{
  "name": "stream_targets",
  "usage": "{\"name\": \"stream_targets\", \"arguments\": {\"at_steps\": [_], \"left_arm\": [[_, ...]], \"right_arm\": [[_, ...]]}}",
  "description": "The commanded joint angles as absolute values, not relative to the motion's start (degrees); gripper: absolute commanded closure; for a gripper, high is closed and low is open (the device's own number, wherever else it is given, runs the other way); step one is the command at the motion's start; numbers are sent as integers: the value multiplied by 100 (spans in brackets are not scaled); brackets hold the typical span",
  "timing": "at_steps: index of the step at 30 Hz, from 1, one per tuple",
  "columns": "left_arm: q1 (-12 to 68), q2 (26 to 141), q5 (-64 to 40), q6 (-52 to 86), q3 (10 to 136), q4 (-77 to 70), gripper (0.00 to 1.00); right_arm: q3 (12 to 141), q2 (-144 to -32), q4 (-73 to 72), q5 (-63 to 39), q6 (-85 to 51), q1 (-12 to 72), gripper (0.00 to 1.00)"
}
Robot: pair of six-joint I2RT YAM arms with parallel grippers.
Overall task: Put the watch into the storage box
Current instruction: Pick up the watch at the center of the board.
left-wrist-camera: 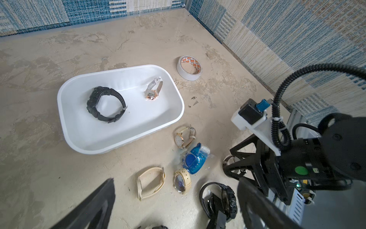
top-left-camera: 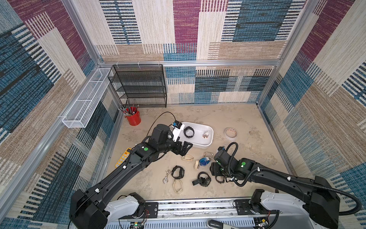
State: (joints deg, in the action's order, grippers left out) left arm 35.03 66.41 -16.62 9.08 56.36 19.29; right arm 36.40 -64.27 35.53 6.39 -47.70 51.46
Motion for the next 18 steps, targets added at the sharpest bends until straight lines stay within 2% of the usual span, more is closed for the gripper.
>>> {"name": "stream_targets", "arguments": {"at_steps": [1, 15, 18], "left_arm": [[3507, 6649, -1687, 822, 5625, 1902, 3], [3507, 6730, -1815, 888, 5643, 1919, 3], [3507, 6746, -1776, 879, 5660, 1949, 3]], "right_arm": [[3586, -6417, 3721, 661, -5118, 5224, 38], [3318, -6673, 3444, 471, -5184, 5351, 49], [3279, -6757, 3343, 513, -5194, 5355, 57]]}}
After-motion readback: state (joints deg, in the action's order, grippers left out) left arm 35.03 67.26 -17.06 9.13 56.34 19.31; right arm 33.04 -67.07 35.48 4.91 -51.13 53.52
